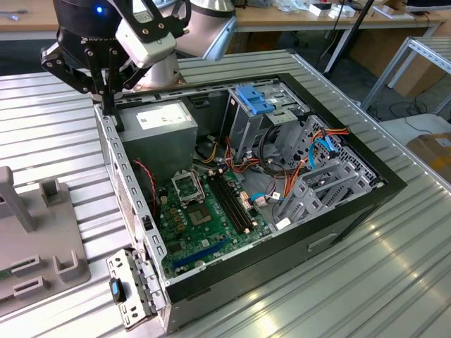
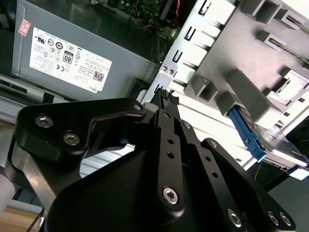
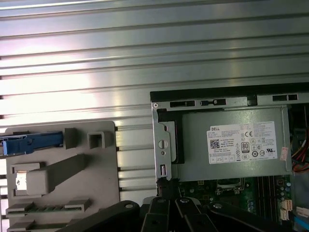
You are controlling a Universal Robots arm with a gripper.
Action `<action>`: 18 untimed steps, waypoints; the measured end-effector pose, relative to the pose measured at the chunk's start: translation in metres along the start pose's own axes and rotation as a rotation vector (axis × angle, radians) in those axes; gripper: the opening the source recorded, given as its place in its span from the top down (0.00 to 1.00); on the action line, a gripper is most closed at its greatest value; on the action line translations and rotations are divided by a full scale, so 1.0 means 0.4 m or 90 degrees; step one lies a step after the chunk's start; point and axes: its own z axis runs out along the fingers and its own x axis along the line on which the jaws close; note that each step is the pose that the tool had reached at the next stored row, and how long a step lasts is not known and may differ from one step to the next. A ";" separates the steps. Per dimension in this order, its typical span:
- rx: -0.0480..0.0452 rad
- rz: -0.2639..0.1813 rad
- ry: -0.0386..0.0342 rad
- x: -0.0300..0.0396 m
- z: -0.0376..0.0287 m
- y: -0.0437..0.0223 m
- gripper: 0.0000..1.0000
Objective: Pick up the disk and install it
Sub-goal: 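Reach for the disk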
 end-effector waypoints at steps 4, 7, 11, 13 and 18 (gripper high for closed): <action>0.0000 0.000 0.0000 0.003 0.000 0.000 0.89; 0.0000 0.000 0.0000 0.006 0.000 0.000 0.89; 0.0000 0.000 0.0000 0.019 0.000 -0.001 0.89; 0.0000 0.000 0.0000 0.027 0.001 -0.002 0.89; 0.0000 0.000 0.0000 0.035 0.001 -0.003 0.89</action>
